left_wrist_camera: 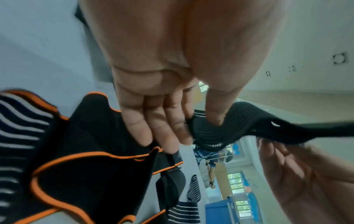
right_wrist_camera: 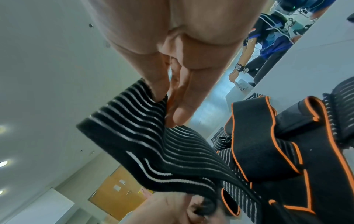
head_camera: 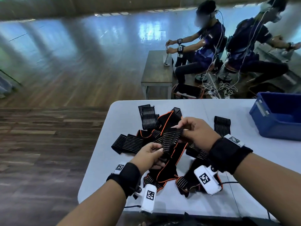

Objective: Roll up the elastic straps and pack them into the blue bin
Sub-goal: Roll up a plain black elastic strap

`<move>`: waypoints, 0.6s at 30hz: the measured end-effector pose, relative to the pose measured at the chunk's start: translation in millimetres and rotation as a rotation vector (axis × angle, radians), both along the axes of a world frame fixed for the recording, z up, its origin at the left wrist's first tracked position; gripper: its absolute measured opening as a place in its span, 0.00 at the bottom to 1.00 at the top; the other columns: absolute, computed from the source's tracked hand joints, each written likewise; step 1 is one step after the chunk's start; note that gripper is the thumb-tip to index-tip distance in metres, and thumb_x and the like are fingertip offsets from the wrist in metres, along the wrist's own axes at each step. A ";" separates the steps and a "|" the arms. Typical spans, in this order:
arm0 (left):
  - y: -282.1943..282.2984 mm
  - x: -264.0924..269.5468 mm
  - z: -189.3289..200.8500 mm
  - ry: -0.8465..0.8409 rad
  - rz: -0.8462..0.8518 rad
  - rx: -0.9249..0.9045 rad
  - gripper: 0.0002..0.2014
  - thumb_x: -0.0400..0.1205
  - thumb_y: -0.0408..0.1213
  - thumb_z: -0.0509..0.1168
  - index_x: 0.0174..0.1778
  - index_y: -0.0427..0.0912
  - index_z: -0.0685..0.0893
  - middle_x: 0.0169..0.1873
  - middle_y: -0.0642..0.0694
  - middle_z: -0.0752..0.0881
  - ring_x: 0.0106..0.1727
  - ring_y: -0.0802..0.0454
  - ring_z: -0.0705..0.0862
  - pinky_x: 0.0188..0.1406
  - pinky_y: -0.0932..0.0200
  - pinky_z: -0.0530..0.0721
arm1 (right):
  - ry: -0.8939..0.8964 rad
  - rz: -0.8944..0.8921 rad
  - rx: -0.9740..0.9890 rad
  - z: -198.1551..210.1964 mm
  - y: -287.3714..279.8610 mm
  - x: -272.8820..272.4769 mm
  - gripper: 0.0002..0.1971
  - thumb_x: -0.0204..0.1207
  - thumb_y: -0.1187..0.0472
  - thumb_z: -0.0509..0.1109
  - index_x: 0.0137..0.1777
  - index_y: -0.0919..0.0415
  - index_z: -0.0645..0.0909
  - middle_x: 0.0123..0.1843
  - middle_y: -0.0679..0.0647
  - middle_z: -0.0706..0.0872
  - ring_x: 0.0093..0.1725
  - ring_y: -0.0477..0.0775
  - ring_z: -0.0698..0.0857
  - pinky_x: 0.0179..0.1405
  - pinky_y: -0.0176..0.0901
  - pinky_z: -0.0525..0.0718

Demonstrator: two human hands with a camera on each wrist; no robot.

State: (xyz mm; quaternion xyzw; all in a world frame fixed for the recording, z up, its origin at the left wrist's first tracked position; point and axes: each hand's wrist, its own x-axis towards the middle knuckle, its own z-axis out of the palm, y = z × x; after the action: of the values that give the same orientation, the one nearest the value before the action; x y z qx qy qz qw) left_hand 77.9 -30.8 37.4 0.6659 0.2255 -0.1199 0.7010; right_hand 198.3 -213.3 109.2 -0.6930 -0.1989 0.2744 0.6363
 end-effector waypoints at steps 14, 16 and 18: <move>11.5 33.6 90.2 -0.390 0.060 0.530 0.10 0.77 0.25 0.74 0.39 0.48 0.90 0.30 0.52 0.89 0.30 0.60 0.86 0.34 0.67 0.83 | -0.301 -0.221 -0.860 -72.9 -102.6 56.5 0.11 0.70 0.63 0.76 0.45 0.52 0.77 0.41 0.51 0.87 0.46 0.57 0.87 0.42 0.43 0.79; 5.5 35.0 93.2 -0.401 0.034 0.596 0.12 0.77 0.26 0.74 0.38 0.50 0.90 0.31 0.49 0.90 0.31 0.58 0.87 0.35 0.65 0.85 | -0.362 -0.026 -0.998 -84.6 -112.0 54.3 0.11 0.70 0.60 0.77 0.41 0.49 0.76 0.45 0.48 0.85 0.49 0.54 0.86 0.44 0.39 0.77; -0.6 34.9 93.7 -0.407 0.018 0.631 0.13 0.77 0.26 0.74 0.39 0.52 0.91 0.33 0.44 0.91 0.34 0.51 0.89 0.37 0.57 0.88 | -0.432 0.134 -1.104 -94.3 -116.2 51.8 0.10 0.70 0.59 0.76 0.45 0.47 0.77 0.55 0.49 0.80 0.53 0.54 0.84 0.49 0.39 0.79</move>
State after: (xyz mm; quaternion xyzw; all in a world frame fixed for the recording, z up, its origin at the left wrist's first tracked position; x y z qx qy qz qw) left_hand 112.9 -31.4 131.0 0.8573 0.1133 0.0965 0.4928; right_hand 250.1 -329.5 14.9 -0.9474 -0.1950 0.2295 0.1086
